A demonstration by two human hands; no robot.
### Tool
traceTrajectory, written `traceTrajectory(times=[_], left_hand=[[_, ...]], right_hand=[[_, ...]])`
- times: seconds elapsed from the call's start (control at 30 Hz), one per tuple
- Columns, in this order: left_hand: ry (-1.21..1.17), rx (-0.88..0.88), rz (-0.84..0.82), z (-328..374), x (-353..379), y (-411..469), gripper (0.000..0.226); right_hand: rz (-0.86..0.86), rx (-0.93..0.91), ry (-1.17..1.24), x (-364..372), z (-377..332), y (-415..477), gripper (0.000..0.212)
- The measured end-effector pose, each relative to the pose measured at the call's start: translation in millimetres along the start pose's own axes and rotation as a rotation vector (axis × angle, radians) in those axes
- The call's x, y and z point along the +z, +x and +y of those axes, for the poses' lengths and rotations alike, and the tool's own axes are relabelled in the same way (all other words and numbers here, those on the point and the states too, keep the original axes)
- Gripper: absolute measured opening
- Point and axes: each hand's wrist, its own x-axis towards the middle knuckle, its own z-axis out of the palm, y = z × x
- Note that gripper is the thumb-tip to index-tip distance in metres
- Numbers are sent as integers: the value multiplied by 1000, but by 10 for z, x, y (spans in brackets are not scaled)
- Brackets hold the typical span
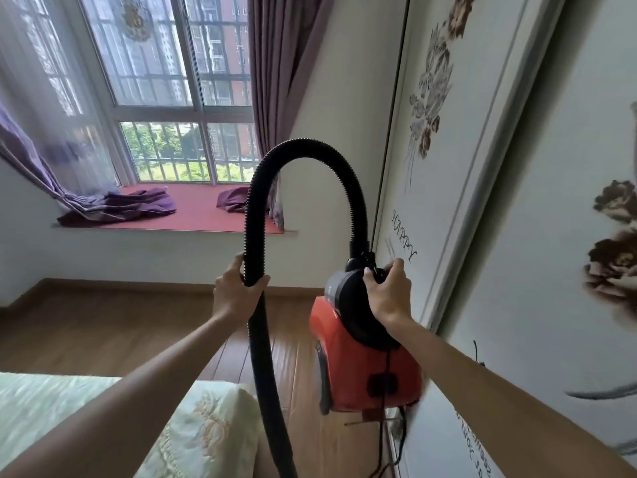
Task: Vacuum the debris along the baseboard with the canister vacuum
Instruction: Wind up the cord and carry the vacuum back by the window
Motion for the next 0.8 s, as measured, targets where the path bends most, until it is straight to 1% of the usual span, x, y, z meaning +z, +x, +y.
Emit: traceTrajectory(times=[0.33, 0.43, 0.63, 0.8], left_hand=[[-75, -6, -64, -466, 636, 1468, 62], [-89, -4, -114, -598, 876, 1886, 64], [-77, 0, -188, -742, 1275, 2477, 64], [-75, -36, -218, -827, 1647, 2932, 65]], right_hand=[[24, 20, -95, 875, 179, 1111, 31], [45, 40, -111, 1092, 249, 1445, 31], [52, 101, -129, 1432, 391, 2020, 32], [41, 133, -152, 1659, 600, 2476, 31]])
